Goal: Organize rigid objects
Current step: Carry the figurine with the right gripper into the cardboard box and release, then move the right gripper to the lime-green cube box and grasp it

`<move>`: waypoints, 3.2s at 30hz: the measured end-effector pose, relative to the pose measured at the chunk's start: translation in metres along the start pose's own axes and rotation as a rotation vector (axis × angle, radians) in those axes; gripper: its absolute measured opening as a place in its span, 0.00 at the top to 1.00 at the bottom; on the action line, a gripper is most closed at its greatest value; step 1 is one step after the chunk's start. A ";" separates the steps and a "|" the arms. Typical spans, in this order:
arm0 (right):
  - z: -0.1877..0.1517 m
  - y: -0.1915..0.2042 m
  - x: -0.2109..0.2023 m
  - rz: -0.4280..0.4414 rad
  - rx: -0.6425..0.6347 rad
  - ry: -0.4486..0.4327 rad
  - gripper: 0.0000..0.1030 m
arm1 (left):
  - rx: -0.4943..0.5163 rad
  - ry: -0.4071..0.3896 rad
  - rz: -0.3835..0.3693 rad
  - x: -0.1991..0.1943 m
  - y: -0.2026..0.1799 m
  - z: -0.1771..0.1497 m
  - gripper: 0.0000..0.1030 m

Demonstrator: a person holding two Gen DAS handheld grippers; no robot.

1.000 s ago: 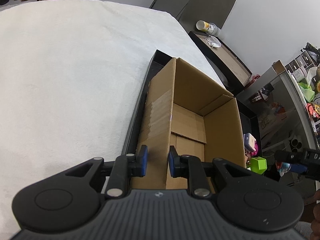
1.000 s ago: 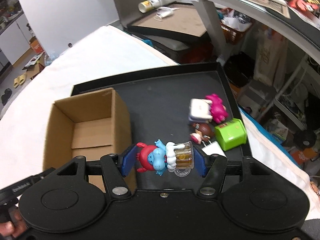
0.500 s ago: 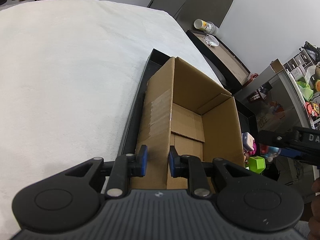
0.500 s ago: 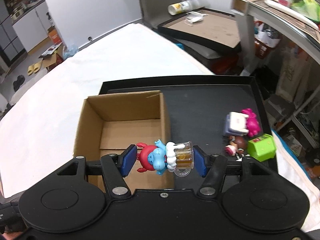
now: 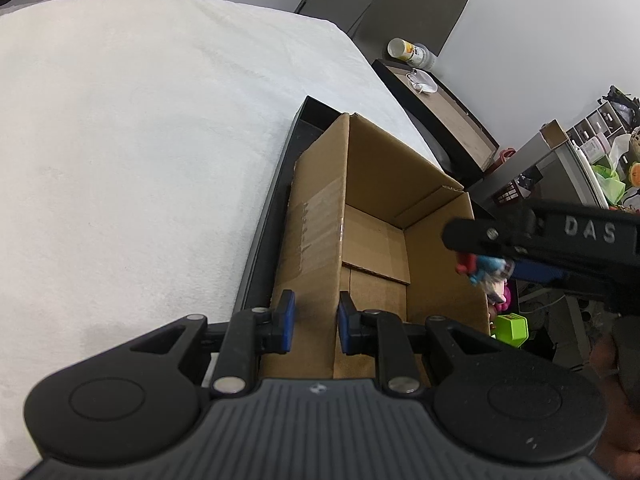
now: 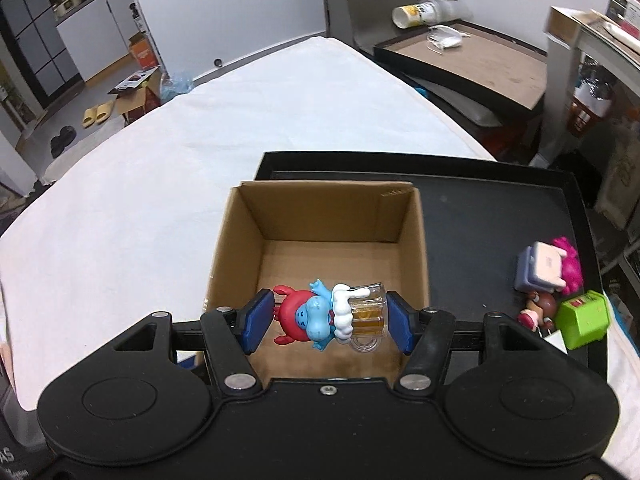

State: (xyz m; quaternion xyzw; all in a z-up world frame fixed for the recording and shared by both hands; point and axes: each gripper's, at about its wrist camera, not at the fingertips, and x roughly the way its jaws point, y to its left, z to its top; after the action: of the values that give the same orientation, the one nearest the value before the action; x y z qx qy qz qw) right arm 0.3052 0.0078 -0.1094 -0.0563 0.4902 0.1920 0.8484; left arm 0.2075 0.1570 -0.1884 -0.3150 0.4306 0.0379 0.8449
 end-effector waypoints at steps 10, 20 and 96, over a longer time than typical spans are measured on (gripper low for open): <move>0.009 0.011 0.012 0.017 0.010 -0.006 0.38 | -0.001 0.001 -0.001 0.000 0.000 0.000 0.80; 0.004 -0.005 -0.006 0.027 0.037 -0.040 0.07 | -0.012 0.001 -0.011 0.001 0.004 0.002 0.80; -0.049 -0.248 0.043 -0.286 0.154 0.041 0.12 | 0.043 0.007 0.109 0.008 -0.016 -0.002 0.81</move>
State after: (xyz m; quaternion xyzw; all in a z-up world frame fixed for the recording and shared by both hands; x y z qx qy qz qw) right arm 0.3788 -0.2229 -0.1939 -0.0641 0.5076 0.0298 0.8587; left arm 0.2163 0.1420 -0.1871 -0.2732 0.4509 0.0733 0.8465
